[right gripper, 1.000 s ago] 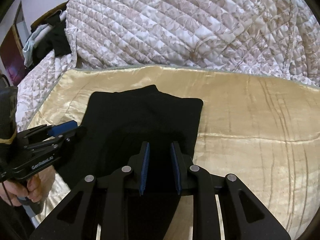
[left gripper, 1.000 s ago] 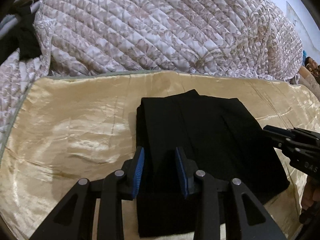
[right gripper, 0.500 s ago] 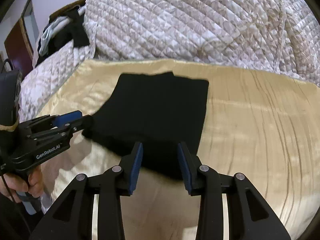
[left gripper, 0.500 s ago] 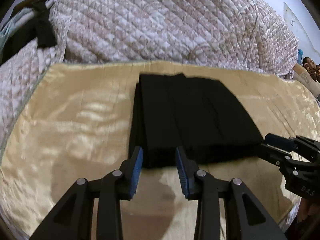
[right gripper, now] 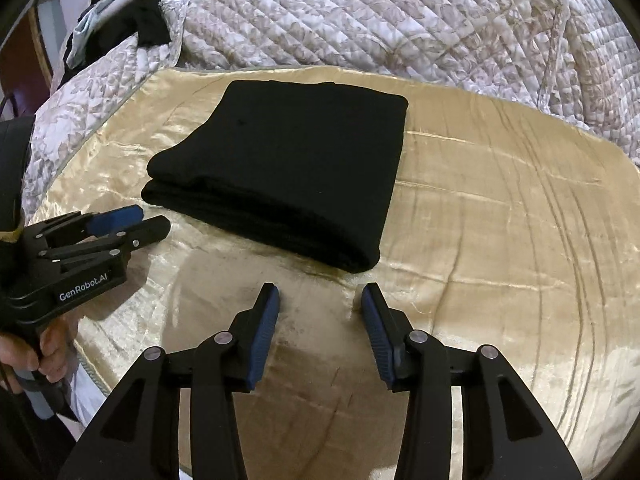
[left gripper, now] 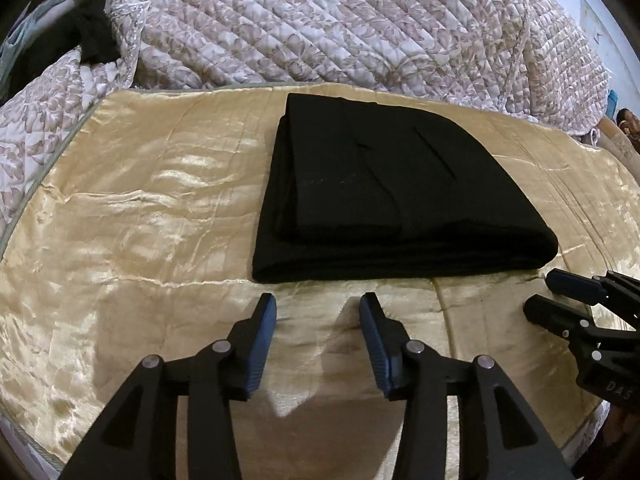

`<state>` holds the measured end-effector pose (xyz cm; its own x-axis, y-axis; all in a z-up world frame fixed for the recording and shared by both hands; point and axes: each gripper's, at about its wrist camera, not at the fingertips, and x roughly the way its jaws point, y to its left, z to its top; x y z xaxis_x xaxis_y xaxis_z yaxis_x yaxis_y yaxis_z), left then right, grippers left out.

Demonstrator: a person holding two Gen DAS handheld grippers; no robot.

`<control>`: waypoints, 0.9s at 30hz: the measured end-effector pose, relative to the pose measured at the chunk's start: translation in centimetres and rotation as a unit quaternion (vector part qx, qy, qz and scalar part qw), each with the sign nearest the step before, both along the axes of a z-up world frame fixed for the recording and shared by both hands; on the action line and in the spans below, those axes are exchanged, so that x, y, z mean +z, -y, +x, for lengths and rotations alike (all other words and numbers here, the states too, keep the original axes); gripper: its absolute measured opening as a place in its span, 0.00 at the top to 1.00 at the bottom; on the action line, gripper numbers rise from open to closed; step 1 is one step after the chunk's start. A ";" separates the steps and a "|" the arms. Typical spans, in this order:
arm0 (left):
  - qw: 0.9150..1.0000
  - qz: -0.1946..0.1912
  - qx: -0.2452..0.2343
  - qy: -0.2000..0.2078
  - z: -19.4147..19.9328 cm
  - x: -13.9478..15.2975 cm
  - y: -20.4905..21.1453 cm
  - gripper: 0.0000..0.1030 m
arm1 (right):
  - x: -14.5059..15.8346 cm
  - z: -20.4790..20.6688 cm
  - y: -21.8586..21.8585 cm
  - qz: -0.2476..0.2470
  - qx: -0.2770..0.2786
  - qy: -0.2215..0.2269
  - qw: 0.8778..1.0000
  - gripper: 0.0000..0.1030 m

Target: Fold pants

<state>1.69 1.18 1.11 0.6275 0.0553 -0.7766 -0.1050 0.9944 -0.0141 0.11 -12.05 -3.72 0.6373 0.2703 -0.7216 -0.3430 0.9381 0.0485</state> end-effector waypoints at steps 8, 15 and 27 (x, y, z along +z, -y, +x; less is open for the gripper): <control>1.000 -0.001 0.006 -0.002 0.0 -0.1 -0.4 0.45 | -0.1 0.0 0.0 0.001 0.000 0.001 1.000 0.53; 1.000 0.007 0.005 -0.002 0.0 -0.1 -0.3 0.42 | -0.1 0.0 -0.1 -0.002 0.001 0.003 1.000 0.52; 1.000 0.012 0.003 -0.006 -0.1 -0.2 0.0 0.39 | -0.1 0.0 -0.1 -0.002 0.000 0.003 1.000 0.52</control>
